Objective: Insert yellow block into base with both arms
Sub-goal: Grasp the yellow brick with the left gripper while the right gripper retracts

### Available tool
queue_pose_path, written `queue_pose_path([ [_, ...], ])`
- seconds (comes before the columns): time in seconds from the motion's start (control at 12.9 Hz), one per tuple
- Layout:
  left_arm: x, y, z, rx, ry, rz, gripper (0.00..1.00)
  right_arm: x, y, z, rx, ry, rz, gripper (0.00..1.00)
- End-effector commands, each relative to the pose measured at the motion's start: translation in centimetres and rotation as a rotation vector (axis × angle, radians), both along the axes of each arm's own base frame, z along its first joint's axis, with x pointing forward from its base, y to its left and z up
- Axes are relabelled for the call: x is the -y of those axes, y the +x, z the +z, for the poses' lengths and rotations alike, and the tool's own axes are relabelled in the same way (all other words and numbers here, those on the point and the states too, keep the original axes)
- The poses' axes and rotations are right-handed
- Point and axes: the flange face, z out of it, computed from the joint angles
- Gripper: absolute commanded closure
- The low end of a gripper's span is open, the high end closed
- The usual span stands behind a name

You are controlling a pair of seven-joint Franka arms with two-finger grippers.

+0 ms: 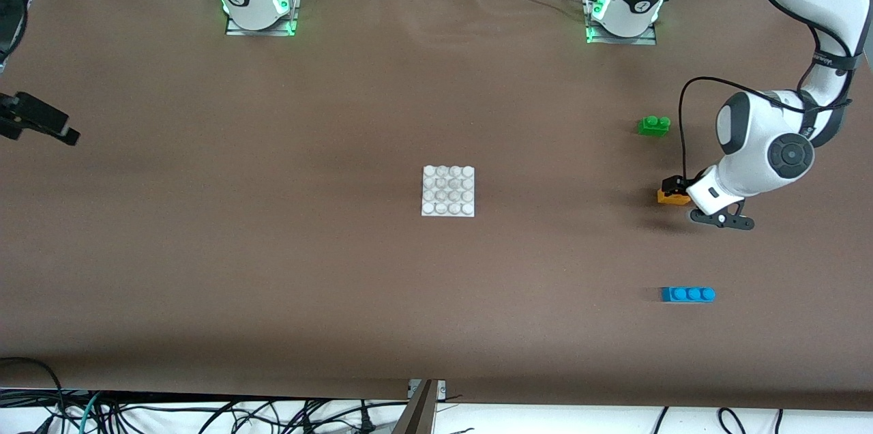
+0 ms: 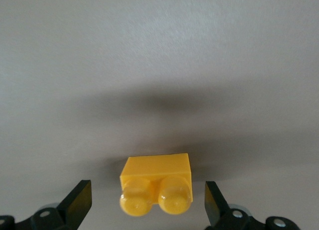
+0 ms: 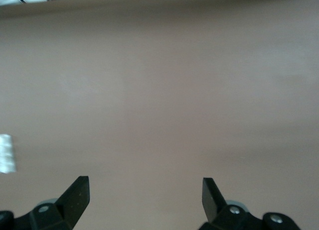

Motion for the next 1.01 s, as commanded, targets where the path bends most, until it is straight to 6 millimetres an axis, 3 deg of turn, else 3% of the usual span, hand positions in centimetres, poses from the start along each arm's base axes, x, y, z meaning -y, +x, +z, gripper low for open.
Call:
queue_pose_path([
  [0.0, 0.1, -0.6, -0.1, 0.02, 0.007, -0.037, 0.01, 0.7, -1.1, -0.5, -0.034, -0.047, 0.051, 0.0],
  [0.08, 0.1, -0.5, 0.0, 0.022, 0.007, -0.037, 0.01, 1.5, -1.2, -0.6, -0.042, -0.047, 0.037, 0.0],
  [0.31, 0.0, -0.7, -0.6, 0.012, 0.006, -0.038, 0.06, 0.0, -1.4, -0.8, -0.075, -0.077, 0.069, 0.0],
  [0.47, 0.1, -0.7, -0.7, 0.009, 0.006, -0.04, 0.1, 0.2, -1.2, -0.9, -0.084, -0.082, 0.069, 0.0],
  [0.54, 0.1, -0.7, -0.7, 0.01, 0.005, -0.04, 0.18, 0.2, -1.2, -1.1, -0.087, -0.085, 0.069, 0.0],
  [0.78, 0.1, -0.6, -0.5, 0.011, 0.007, -0.041, 0.62, 0.1, -0.9, -1.5, -0.093, -0.08, 0.069, 0.0],
  [0.86, 0.1, -0.5, -0.1, 0.008, 0.008, -0.04, 0.71, 0.0, -0.8, -1.8, -0.097, -0.081, 0.071, 0.0],
  [0.93, 0.5, -0.3, 0.5, 0.01, 0.009, -0.043, 0.71, 0.0, -0.7, -1.9, -0.099, -0.08, 0.071, 0.0],
])
